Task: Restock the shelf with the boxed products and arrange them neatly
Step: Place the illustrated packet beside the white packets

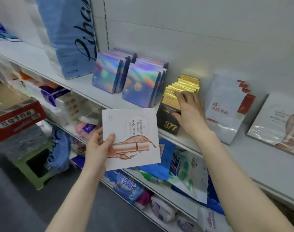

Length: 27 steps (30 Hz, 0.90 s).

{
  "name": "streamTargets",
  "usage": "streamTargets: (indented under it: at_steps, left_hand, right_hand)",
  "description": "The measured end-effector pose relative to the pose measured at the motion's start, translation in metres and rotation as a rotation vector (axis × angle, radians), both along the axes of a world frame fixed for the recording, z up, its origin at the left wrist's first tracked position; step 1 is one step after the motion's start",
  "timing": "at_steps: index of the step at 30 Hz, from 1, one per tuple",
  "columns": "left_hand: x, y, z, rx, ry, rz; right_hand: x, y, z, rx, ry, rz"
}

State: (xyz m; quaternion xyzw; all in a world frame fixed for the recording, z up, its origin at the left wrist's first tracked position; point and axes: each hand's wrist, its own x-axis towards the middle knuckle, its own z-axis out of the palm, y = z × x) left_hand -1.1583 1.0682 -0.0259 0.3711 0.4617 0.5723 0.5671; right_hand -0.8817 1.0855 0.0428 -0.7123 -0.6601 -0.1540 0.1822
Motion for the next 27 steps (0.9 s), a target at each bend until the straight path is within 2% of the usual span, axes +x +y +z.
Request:
streamTargets:
  at_steps: [3, 7, 9, 12, 14, 16, 19, 22, 24, 27]
  left_hand:
    - [0.002, 0.005, 0.001, 0.018, 0.006, -0.098]
    - [0.014, 0.006, 0.002, 0.043, 0.000, -0.243]
    - [0.027, 0.003, 0.005, 0.043, -0.027, -0.319]
    - [0.055, -0.006, 0.010, 0.043, -0.082, -0.436]
    - [0.078, -0.016, 0.017, 0.047, -0.098, -0.520]
    - [0.102, -0.029, 0.023, 0.072, -0.069, -0.612]
    - [0.140, -0.045, 0.034, 0.211, 0.050, -0.758]
    - [0.185, -0.052, 0.043, 0.460, 0.307, -0.816]
    - [0.217, -0.049, 0.050, 0.652, 0.521, -0.740]
    - [0.264, -0.039, 0.056, 0.924, 0.818, -0.615]
  right_hand:
    - [0.001, -0.014, 0.002, 0.130, 0.084, -0.029]
    - [0.000, -0.048, 0.005, 0.239, 0.339, -0.014]
    - [-0.002, -0.073, 0.009, 0.149, 0.571, 0.007]
    - [-0.006, -0.113, 0.007, -0.067, 1.031, 0.032]
    - [0.000, -0.135, 0.002, -0.075, 1.262, 0.014]
    - [0.013, -0.157, 0.004, 0.013, 1.383, -0.048]
    - [0.048, -0.192, 0.017, 0.144, 1.433, -0.113]
    - [0.090, -0.224, 0.036, 0.260, 1.404, -0.181]
    - [0.124, -0.241, 0.048, 0.322, 1.272, -0.272]
    - [0.176, -0.253, 0.068, 0.313, 0.956, -0.387]
